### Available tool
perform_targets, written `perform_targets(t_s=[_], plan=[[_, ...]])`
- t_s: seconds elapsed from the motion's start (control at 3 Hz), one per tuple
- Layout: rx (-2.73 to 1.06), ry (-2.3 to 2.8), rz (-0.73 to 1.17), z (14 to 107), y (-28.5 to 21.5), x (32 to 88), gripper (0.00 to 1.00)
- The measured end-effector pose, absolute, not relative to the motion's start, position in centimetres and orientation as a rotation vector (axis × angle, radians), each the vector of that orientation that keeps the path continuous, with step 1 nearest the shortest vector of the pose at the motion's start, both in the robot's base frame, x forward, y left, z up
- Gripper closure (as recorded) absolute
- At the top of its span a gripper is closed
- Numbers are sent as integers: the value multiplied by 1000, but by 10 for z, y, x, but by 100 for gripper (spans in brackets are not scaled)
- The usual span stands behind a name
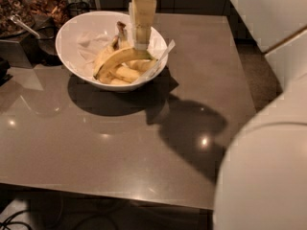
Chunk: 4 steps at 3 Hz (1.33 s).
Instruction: Pick banana from white bowl
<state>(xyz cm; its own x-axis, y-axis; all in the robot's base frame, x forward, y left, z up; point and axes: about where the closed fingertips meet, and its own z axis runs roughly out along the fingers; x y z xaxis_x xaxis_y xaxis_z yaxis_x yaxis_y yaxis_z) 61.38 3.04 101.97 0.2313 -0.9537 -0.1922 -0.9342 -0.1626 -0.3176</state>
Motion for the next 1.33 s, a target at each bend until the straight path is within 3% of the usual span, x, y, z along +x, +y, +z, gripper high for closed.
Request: perform_targets(t_s=[0.67, 1.33], plan=[[-2187, 1700, 55, 990, 74, 648, 22], [-2209, 1751, 139, 955, 82, 658, 39]])
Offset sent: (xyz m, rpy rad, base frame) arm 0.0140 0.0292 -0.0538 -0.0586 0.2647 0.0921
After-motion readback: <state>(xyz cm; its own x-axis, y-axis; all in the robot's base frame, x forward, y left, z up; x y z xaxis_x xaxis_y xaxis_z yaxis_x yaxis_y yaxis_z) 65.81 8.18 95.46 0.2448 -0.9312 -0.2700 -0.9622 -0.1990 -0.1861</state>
